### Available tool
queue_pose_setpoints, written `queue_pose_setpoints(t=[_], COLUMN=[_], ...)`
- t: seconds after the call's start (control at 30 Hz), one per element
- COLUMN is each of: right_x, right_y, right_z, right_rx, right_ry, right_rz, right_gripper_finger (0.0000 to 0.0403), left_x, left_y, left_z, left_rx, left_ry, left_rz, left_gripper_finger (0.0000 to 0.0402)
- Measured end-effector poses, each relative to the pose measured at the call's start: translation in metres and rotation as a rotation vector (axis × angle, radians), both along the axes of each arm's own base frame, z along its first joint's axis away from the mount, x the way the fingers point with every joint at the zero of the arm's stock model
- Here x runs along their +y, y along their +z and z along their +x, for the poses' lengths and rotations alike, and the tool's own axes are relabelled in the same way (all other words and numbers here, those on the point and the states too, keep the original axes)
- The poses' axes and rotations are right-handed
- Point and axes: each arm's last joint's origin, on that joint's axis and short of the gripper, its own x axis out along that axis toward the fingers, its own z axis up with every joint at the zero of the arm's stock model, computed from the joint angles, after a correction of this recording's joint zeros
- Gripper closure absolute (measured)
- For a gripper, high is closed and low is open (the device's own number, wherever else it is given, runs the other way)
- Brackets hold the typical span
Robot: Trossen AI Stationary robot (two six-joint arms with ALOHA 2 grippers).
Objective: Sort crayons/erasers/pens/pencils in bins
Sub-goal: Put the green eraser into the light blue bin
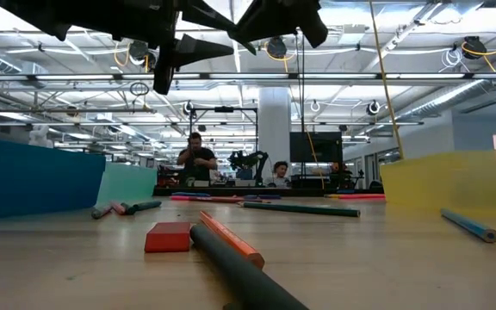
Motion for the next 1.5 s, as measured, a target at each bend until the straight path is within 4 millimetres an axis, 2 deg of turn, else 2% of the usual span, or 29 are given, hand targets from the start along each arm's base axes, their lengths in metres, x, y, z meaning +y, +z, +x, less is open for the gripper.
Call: queue_pose_setpoints(t=[0.17, 0.27, 0.37, 0.5, 0.57, 0.7, 0.83, 0.97, 1.07, 1.17, 1.33, 1.5], right_x=[-0.001, -0.001, -0.002, -0.004, -0.004, -0.001, 0.010, 0.020, 0.026, 0.028, 0.027, 0.022], right_y=[0.001, 0.002, 0.002, 0.001, 0.001, 0.002, 0.007, 0.017, 0.026, 0.026, 0.018, 0.017], right_z=[0.001, 0.001, 0.001, 0.001, 0.001, 0.001, -0.003, -0.013, -0.021, -0.025, -0.028, -0.026], right_rx=[-0.007, -0.014, -0.015, -0.019, -0.020, -0.042, -0.093, -0.132, -0.179, -0.187, -0.143, -0.158], right_ry=[0.003, -0.002, -0.008, -0.019, -0.019, -0.026, -0.014, -0.002, -0.007, -0.037, -0.079, -0.105], right_rz=[-0.005, -0.005, -0.004, 0.010, 0.012, 0.044, 0.120, 0.176, 0.252, 0.321, 0.390, 0.419], right_gripper_finger=[0.0342, 0.0342, 0.0342, 0.0342, 0.0339, 0.0314, 0.0266, 0.0214, 0.0183, 0.0164, 0.0157, 0.0156], left_x=[0.005, 0.007, 0.008, 0.008, 0.009, 0.009, 0.016, 0.029, 0.043, 0.058, 0.083, 0.114], left_y=[0.002, 0.003, 0.003, 0.004, 0.004, 0.004, 0.010, 0.028, 0.043, 0.050, 0.041, 0.022], left_z=[0.001, 0.001, 0.002, 0.002, 0.002, 0.002, -0.004, -0.024, -0.049, -0.077, -0.113, -0.131], left_rx=[-0.011, -0.022, -0.022, -0.020, -0.015, -0.003, 0.023, 0.089, 0.169, 0.283, 0.503, 0.716], left_ry=[0.013, 0.014, 0.012, 0.010, 0.013, 0.021, 0.059, 0.120, 0.223, 0.349, 0.545, 0.756], left_rz=[0.039, 0.057, 0.058, 0.082, 0.102, 0.150, 0.209, 0.274, 0.335, 0.364, 0.305, 0.210], left_gripper_finger=[0.0249, 0.0256, 0.0290, 0.0372, 0.0384, 0.0382, 0.0387, 0.0387, 0.0387, 0.0387, 0.0387, 0.0387])
